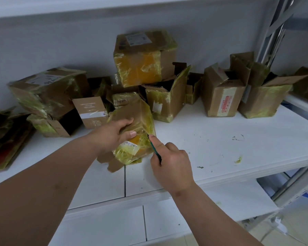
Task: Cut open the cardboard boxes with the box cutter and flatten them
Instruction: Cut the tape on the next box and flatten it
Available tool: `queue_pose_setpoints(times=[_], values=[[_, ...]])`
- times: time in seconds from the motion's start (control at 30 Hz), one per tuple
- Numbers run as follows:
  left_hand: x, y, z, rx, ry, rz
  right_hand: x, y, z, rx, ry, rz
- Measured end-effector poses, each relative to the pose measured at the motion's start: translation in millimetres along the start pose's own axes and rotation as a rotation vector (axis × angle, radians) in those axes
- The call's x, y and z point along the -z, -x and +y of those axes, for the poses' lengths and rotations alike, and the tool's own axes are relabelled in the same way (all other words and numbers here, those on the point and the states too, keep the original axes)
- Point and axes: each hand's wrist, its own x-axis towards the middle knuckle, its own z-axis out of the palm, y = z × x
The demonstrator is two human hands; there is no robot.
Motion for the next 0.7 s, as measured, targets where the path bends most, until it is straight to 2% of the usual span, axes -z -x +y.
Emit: queue_pose_setpoints(times=[0.27, 0.43, 0.7], values=[[-12, -9, 11, -0.056, -0.146, 0.004, 2, 14, 12, -0.170, 0.029, -0.174], [-15, -10, 18, -0.084, -0.215, 0.008, 16, 15, 12, -0.253, 0.124, -0.393], [-17, -18, 26, -0.120, -0.320, -0.013, 24, 11, 10, -0.312, 0.177, -0.482]])
